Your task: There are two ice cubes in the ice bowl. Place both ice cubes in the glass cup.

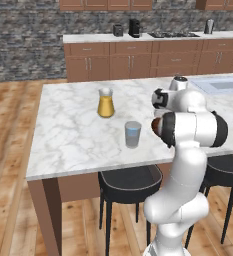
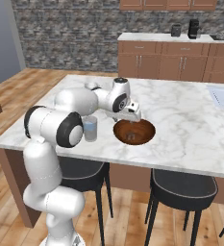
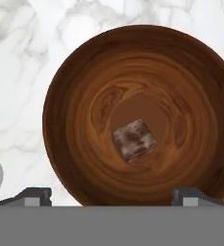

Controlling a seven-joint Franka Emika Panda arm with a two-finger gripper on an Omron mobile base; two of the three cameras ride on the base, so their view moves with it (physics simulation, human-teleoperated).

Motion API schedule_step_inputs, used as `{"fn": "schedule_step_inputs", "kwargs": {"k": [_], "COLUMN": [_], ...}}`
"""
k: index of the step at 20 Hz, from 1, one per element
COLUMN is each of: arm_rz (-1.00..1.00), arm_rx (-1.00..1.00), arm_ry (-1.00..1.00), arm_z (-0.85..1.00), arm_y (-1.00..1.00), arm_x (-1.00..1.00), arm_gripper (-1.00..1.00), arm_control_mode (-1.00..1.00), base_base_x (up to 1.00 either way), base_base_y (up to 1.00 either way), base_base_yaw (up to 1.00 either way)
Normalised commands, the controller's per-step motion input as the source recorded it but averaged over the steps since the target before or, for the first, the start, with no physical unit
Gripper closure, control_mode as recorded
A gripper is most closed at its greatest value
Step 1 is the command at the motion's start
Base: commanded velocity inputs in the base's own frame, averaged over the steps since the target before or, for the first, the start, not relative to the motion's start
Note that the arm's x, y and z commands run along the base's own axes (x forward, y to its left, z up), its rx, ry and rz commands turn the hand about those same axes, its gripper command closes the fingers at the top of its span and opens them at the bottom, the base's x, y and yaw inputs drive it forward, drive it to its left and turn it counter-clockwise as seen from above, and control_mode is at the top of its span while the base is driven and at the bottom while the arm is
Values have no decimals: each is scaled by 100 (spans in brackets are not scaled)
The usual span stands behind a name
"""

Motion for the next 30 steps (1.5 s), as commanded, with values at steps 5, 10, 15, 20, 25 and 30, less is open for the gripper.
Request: {"fn": "schedule_step_inputs", "kwargs": {"k": [5, 10, 15, 20, 25, 30], "arm_rz": [4, 4, 2, 0, 0, 0], "arm_rx": [-7, -6, -2, 0, 3, 4], "arm_ry": [10, 13, 8, 2, 0, 1], "arm_z": [-34, -49, -43, -17, -6, -8], "arm_y": [-13, -3, -15, -23, -18, -2], "arm_x": [4, 0, 0, 5, 15, 12], "arm_gripper": [-100, -100, -100, -100, -100, -100], "arm_control_mode": [-100, -100, -100, -100, -100, -100], "base_base_x": [0, 0, 0, 0, 0, 0], "base_base_y": [0, 0, 0, 0, 0, 0], "base_base_yaw": [0, 0, 0, 0, 0, 0]}}
